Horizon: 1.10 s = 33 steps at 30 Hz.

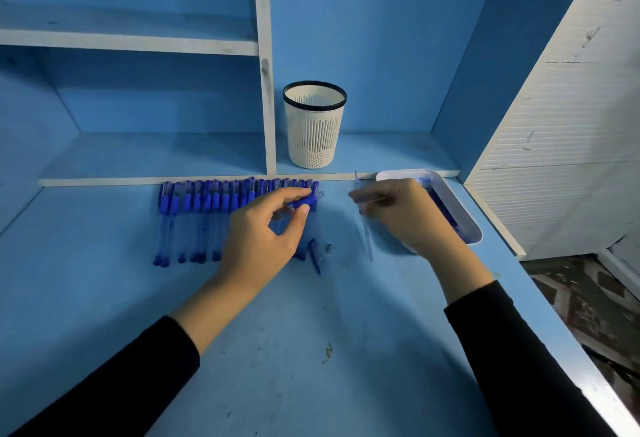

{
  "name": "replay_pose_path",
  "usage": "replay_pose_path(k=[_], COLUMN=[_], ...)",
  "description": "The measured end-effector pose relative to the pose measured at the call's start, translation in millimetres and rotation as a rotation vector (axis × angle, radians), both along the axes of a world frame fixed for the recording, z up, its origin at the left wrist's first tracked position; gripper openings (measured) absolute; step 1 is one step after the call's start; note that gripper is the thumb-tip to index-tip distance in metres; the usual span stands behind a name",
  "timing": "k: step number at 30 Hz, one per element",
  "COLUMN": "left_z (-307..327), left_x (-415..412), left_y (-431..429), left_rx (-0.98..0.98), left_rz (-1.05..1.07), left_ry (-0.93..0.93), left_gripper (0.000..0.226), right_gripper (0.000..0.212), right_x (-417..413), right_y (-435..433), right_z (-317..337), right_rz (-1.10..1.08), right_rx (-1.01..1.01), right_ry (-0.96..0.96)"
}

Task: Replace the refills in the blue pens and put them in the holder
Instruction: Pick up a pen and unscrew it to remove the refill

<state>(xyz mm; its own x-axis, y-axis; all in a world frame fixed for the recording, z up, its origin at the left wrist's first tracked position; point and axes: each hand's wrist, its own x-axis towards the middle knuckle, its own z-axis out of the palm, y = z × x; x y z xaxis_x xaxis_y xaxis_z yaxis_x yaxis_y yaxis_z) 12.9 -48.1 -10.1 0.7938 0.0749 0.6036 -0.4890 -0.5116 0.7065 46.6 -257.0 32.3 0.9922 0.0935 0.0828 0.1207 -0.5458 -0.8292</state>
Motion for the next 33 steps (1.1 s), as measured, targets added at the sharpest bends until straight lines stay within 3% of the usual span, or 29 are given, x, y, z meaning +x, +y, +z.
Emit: replay_pose_path(k=[4,14,19,24,33], left_z=[-3,-7,-4,1,-2], left_x=[10,9,4,-1,-6], left_y=[-5,-5,-8,-19,-27], left_rx=[0.011,0.1,0.141,0.122,0.136], left_rz=[0.02,-0.015,-0.051,-0.083,-0.171], left_ry=[-0.03,-0.092,-0.139,-0.151,-0.163], left_gripper=[0.021,0.019,0.019,0.017,0.016], right_gripper=[0.02,0.019,0.013,0.017,0.026], right_x=[10,6,5,16,17], right_y=[10,19,-29,-73,-75], right_z=[-5,-11,1,-6,-11], right_rz=[0.016,0.025,-0.179,-0.264,-0.301], right_rx=[-0.243,-0.43,-0.467,-0.678,-0.658], right_ry=[-0.023,-0.153,-0.292,-0.172,-0.115])
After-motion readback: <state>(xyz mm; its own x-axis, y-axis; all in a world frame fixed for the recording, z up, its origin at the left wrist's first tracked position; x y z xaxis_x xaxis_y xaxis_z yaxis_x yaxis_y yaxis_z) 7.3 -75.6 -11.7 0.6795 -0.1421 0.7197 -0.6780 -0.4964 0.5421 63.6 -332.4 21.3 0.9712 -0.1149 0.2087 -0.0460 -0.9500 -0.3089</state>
